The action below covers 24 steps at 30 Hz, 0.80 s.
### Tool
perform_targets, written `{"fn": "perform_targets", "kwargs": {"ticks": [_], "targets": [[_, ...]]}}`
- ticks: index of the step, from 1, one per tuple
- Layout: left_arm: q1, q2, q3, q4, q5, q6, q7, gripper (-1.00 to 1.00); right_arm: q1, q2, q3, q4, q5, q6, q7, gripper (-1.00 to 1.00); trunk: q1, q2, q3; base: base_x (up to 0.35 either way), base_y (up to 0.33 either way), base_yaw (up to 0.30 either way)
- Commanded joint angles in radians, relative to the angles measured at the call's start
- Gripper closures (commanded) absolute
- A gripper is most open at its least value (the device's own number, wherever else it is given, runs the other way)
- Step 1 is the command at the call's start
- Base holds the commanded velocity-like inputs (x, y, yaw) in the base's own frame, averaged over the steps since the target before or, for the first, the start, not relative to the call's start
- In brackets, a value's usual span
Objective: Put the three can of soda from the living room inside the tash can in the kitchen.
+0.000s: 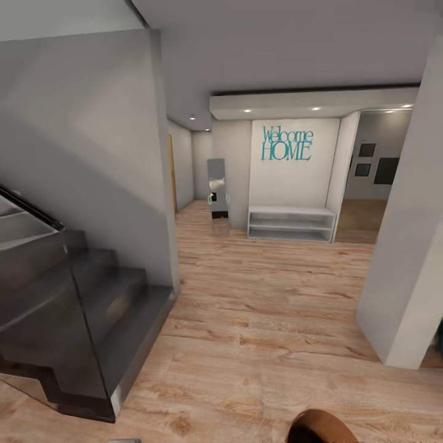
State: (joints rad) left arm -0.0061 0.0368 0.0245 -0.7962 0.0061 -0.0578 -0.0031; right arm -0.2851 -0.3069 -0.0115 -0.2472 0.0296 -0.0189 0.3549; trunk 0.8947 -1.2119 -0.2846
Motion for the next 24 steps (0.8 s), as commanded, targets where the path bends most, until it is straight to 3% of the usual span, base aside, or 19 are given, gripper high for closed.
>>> {"fn": "perform_targets", "kwargs": {"ticks": [1,12,24], "targets": [[0.000,0.000,0.000,0.000,0.000,0.000,0.000,-1.00,0.000,0.000,-0.007,-0.002,-0.007,0.001,0.007,1.00,0.000,0.000,0.000,0.000,0.000,-0.224],[0.000,0.000,0.000,0.000,0.000,-0.004,0.000,-1.00,0.000,-0.001,-0.019,-0.004,-0.007,0.001,0.007,1.00,0.000,0.000,0.000,0.000,0.000,-0.235],[0.000,0.000,0.000,0.000,0.000,-0.004,0.000,-1.00,0.000,-0.001,-0.020,-0.003,-0.007,0.001,0.007,1.00,0.000,0.000,-0.015,0.000,0.000,-0.135]]}}
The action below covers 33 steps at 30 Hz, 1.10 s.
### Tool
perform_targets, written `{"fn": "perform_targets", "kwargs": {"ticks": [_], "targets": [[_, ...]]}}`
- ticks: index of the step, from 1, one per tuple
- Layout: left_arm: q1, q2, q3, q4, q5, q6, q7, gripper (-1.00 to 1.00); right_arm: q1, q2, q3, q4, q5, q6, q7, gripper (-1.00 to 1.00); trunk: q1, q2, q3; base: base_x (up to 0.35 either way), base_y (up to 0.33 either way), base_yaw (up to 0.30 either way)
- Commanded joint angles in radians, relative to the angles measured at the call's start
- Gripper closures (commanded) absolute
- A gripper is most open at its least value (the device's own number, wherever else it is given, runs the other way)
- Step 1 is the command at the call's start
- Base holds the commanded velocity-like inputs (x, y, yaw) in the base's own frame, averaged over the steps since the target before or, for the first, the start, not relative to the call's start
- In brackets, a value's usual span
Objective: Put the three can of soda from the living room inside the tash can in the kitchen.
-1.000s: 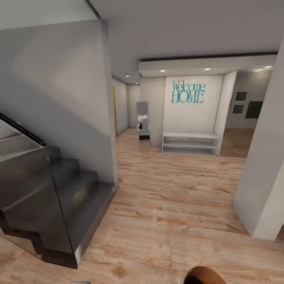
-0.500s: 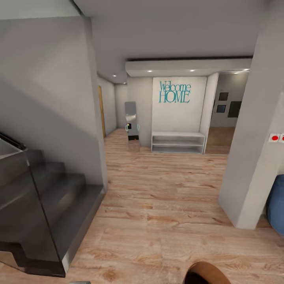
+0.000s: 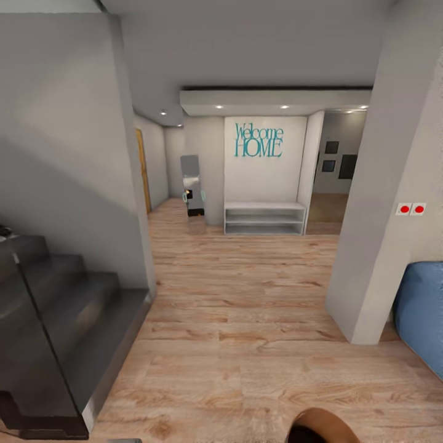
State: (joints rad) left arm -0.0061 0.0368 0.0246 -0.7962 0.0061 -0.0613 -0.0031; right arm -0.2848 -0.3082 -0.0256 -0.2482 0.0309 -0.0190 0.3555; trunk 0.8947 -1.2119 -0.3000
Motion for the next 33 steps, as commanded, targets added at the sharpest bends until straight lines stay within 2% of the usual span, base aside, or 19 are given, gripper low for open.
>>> {"fn": "perform_targets", "kwargs": {"ticks": [1,11,33], "targets": [[0.000,0.000,0.000,0.000,0.000,0.000,0.000,-1.00,-0.001,0.000,-0.006,-0.002,-0.008,0.001,0.006,1.00,0.000,0.000,-0.001,0.000,0.000,-0.124],[0.000,0.000,0.000,-0.001,0.000,0.000,0.000,-1.00,-0.001,0.000,-0.007,-0.003,-0.008,0.001,0.006,1.00,0.000,0.000,-0.016,0.000,0.000,-0.130],[0.000,0.000,-0.003,0.000,-0.004,0.003,-0.002,-1.00,-0.001,0.000,-0.007,-0.003,-0.008,0.001,0.006,1.00,-0.084,0.154,0.022,0.000,0.000,-0.138]]}}
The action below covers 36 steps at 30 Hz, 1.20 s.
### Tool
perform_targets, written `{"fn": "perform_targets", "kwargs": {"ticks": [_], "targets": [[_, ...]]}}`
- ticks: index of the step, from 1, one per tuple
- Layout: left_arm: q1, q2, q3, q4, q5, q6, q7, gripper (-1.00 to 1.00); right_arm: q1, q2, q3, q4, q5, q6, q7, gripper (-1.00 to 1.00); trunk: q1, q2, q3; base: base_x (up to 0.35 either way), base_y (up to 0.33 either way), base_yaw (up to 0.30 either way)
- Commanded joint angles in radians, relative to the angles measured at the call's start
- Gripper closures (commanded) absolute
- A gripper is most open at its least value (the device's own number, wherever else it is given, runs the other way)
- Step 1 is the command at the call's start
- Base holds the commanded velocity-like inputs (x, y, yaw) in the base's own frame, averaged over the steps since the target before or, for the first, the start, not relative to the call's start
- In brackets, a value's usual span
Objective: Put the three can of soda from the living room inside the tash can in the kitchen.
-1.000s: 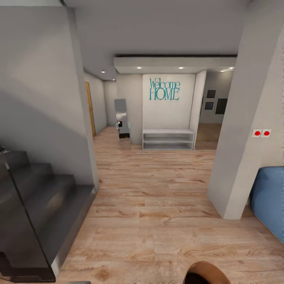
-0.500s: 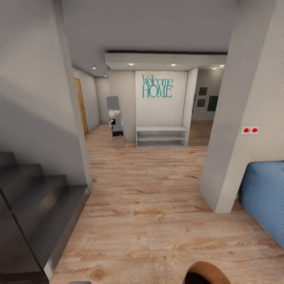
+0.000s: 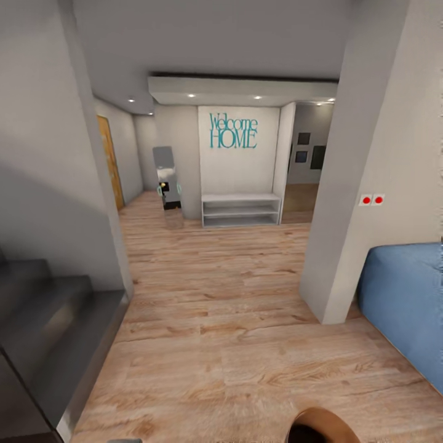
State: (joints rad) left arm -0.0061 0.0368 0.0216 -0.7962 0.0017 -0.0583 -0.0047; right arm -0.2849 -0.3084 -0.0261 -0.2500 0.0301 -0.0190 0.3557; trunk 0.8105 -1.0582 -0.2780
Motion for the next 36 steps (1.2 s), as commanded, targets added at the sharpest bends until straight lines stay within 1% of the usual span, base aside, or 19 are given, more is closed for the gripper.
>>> {"fn": "perform_targets", "kwargs": {"ticks": [1,4,12,16,25,36], "targets": [[0.000,0.000,0.000,0.000,0.001,0.000,0.000,-1.00,0.000,0.000,-0.006,-0.002,-0.007,0.001,0.006,1.00,-0.004,0.007,0.002,0.000,0.000,-0.139],[0.000,0.000,0.001,0.000,0.003,0.000,0.000,-1.00,0.000,0.000,-0.006,-0.002,-0.007,0.001,0.006,1.00,-0.015,0.028,0.007,0.000,0.000,-0.148],[0.000,0.000,0.000,-0.001,0.006,-0.001,0.000,-1.00,0.000,0.000,-0.007,-0.004,-0.007,0.001,0.006,1.00,-0.015,0.028,0.003,0.000,0.003,-0.078],[0.000,0.000,0.000,0.000,0.006,-0.001,0.000,-1.00,0.000,0.000,-0.007,-0.004,-0.007,0.002,0.006,1.00,-0.015,0.028,0.002,0.000,0.101,-0.081],[0.000,0.000,-0.003,0.000,0.003,0.000,-0.017,-1.00,0.000,0.000,-0.008,-0.003,-0.007,0.002,0.006,1.00,-0.015,0.028,0.002,-0.023,0.239,-0.235],[0.000,0.000,-0.009,0.000,-0.002,0.001,-0.021,-1.00,0.000,0.000,-0.007,-0.005,-0.007,0.002,0.006,1.00,-0.015,0.028,0.002,-0.234,0.219,-0.251]]}}
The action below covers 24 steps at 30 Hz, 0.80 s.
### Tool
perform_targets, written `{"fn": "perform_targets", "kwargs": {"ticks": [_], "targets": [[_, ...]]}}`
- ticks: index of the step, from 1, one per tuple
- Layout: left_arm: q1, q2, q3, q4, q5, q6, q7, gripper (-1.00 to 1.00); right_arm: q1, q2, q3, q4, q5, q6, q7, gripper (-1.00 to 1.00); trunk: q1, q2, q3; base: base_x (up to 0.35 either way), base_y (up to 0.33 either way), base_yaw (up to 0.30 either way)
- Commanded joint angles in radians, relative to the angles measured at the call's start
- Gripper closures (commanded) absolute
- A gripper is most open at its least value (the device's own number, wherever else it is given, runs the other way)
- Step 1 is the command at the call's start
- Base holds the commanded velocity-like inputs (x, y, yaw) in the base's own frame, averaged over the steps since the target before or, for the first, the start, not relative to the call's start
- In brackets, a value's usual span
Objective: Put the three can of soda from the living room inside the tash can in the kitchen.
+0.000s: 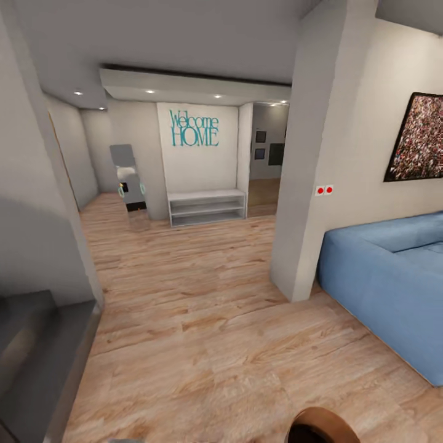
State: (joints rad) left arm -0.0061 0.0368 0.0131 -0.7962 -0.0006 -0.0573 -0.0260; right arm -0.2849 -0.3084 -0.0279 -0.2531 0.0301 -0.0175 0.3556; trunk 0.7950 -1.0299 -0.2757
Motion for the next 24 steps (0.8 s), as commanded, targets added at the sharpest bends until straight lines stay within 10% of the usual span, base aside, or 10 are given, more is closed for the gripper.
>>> {"fn": "perform_targets", "kwargs": {"ticks": [1,24], "targets": [[0.000,0.000,0.000,0.000,0.000,0.000,0.000,-1.00,0.000,0.000,-0.005,-0.002,-0.007,0.001,0.006,1.00,0.000,0.000,0.000,-0.288,0.177,-0.251],[0.000,0.000,0.004,-0.001,0.003,-0.001,0.001,-1.00,0.000,0.002,-0.003,0.000,-0.007,0.001,0.006,1.00,-0.008,0.014,0.006,-0.229,0.113,-0.251]]}}
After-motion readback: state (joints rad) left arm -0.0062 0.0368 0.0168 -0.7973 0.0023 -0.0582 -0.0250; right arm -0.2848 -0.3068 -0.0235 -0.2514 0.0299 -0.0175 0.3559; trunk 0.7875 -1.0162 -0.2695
